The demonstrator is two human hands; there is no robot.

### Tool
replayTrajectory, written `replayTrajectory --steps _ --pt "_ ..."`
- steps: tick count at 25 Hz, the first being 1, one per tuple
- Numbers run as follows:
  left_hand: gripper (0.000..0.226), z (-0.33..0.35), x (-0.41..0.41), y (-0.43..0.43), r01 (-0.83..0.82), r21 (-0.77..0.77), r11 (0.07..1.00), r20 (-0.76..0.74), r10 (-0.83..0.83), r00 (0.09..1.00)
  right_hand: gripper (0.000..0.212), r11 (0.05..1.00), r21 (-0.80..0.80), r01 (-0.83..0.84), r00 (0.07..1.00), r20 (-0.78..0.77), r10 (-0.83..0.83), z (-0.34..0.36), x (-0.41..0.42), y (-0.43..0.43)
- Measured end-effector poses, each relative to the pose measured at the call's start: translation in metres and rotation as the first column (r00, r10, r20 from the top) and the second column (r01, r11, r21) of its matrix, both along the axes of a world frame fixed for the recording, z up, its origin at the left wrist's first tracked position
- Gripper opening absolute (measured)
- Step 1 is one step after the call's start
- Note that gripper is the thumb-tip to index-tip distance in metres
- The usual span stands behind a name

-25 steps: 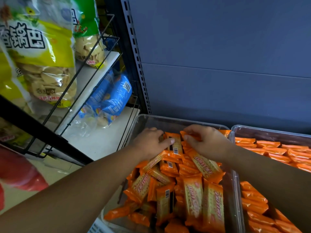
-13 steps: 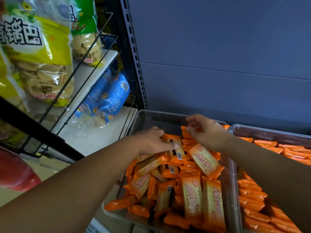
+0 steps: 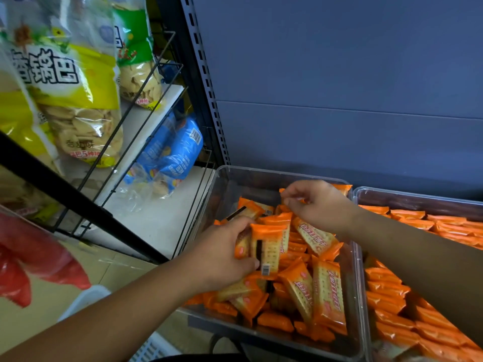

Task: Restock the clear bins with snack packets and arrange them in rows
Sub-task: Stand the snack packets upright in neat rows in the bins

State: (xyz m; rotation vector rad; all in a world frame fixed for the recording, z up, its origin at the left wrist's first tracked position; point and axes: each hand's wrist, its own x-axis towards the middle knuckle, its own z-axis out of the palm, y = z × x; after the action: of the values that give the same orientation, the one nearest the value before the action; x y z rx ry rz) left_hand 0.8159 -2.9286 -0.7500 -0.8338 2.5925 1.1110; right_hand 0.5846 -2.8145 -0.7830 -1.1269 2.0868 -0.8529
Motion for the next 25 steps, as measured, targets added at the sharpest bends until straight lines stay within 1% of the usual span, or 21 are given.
replayTrajectory --steps 2,3,4,5,6,7,8,9,10,11,12,14,16,19,21,22,23,25 --pt "0.063 0.006 0.003 0.006 0.046 -0.123 0.991 0.101 -0.033 0.994 0.017 0.999 0.033 -0.001 1.0 0.001 0.001 0.003 0.005 0.002" --pt "0.057 0.007 -0.001 0.007 0.102 -0.187 0.977 0.147 -0.075 0.986 0.018 1.0 0.021 0.006 1.0 -0.011 -0.006 0.005 0.006 0.002" --pt "0.048 0.01 -0.006 0.006 0.154 -0.213 0.965 0.194 -0.112 0.975 0.018 1.0 -0.006 0.022 1.0 -0.006 -0.022 0.006 0.006 0.002" --pt "0.041 0.013 -0.011 0.004 0.175 -0.178 0.968 0.222 -0.134 0.966 0.019 0.999 -0.03 0.029 0.999 0.019 -0.028 0.007 0.005 0.002" --pt "0.041 0.017 -0.018 0.0 0.176 -0.115 0.978 0.232 -0.146 0.962 0.02 0.999 -0.039 0.014 0.998 0.059 -0.011 0.009 0.005 0.003" --pt "0.044 0.018 -0.024 -0.006 0.181 -0.09 0.979 0.25 -0.154 0.956 0.02 0.999 -0.012 -0.044 0.996 0.073 0.045 0.011 0.005 0.004" --pt "0.042 0.019 -0.033 -0.014 0.193 -0.132 0.972 0.247 -0.157 0.956 0.017 0.992 0.025 -0.123 0.992 0.045 0.121 0.009 0.004 0.004" --pt "0.034 0.015 -0.044 -0.025 0.192 -0.236 0.953 0.211 -0.143 0.967 0.011 0.978 0.083 -0.193 0.98 -0.026 0.196 0.003 0.002 0.005" --pt "0.024 0.005 -0.055 -0.037 0.158 -0.324 0.933 0.16 -0.11 0.981 0.007 0.965 0.128 -0.23 0.965 -0.095 0.243 -0.001 0.0 0.005" --pt "0.024 -0.005 -0.068 -0.048 0.109 -0.348 0.931 0.132 -0.066 0.989 0.007 0.96 0.156 -0.231 0.958 -0.139 0.253 -0.004 -0.002 0.006" --pt "0.031 -0.017 -0.079 -0.056 0.069 -0.304 0.95 0.152 -0.023 0.988 0.01 0.969 0.149 -0.199 0.964 -0.146 0.221 -0.006 -0.005 0.008" --pt "0.045 -0.043 -0.095 -0.063 -0.075 -0.123 0.99 0.246 0.104 0.964 0.019 0.993 0.08 -0.092 0.993 -0.073 0.098 -0.008 -0.009 0.011" --pt "0.05 -0.064 -0.1 -0.063 -0.221 0.021 0.975 0.272 0.207 0.94 0.02 0.999 0.039 -0.024 1.0 -0.002 0.024 -0.011 -0.01 0.012" --pt "0.058 -0.073 -0.1 -0.064 -0.366 0.144 0.919 0.242 0.326 0.914 0.017 0.995 0.084 -0.05 0.998 -0.025 0.052 -0.014 -0.009 0.011" --pt "0.07 -0.075 -0.1 -0.064 -0.423 0.189 0.886 0.254 0.372 0.893 0.029 0.983 0.138 -0.118 0.989 -0.074 0.129 -0.011 -0.008 0.01" --pt "0.076 -0.075 -0.101 -0.062 -0.43 0.179 0.885 0.256 0.38 0.889 0.034 0.976 0.162 -0.143 0.983 -0.094 0.16 -0.008 -0.007 0.01" --pt "0.082 -0.076 -0.102 -0.06 -0.427 0.153 0.891 0.257 0.382 0.888 0.037 0.971 0.18 -0.159 0.979 -0.1 0.179 -0.007 -0.007 0.01" --pt "0.092 -0.074 -0.104 -0.059 -0.438 0.116 0.892 0.242 0.402 0.883 0.033 0.972 0.187 -0.142 0.985 -0.07 0.157 -0.005 -0.006 0.01"
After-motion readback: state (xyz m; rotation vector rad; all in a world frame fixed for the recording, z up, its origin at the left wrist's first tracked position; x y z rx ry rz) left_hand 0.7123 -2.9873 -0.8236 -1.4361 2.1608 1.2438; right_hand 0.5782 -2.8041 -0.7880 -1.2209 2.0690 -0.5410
